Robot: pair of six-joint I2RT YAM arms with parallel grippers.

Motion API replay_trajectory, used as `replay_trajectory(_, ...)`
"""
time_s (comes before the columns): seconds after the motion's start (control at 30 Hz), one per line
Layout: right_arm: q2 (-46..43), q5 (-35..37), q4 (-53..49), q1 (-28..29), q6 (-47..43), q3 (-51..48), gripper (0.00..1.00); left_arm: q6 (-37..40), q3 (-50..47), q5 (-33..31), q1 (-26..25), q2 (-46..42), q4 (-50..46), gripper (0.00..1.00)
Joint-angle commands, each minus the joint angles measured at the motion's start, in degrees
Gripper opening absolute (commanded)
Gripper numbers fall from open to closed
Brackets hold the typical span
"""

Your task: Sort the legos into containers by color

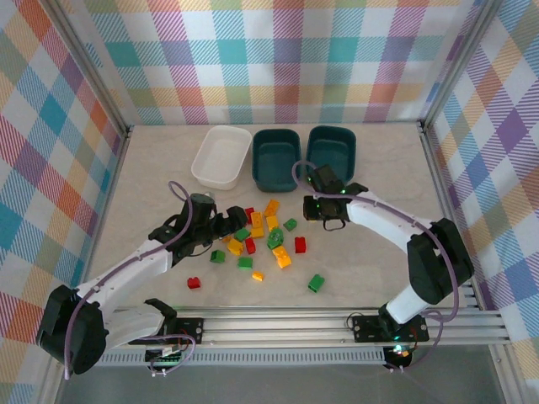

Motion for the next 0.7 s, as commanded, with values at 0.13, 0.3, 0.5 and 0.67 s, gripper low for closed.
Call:
replay_trajectory(0.13,5.48,-0.61,1.30,-9.83,-2.64,10.97,0.21,0.64,1.48,4.83,-4.49,6.84,4.76,0.98)
replay_trajectory(0.3,17.00,-3.45,-0.56,-16.37,-4.23,21.17,0.21,0.98,1.23,5.11,-6.65,10.39,7.87,0.98)
replay_trajectory(0.5,26.96,-4.81,-3.66,-18.74,-6.09,33.76,0.22,1.12,1.96,5.91,-7.12,12.61,8.52,0.98)
replay_trajectory(0.67,30.53,-5.88,-6.07,-19.68,-6.69,38.95,0.23,3.16,4.22,5.40,-7.13,13.90,6.85,0.98)
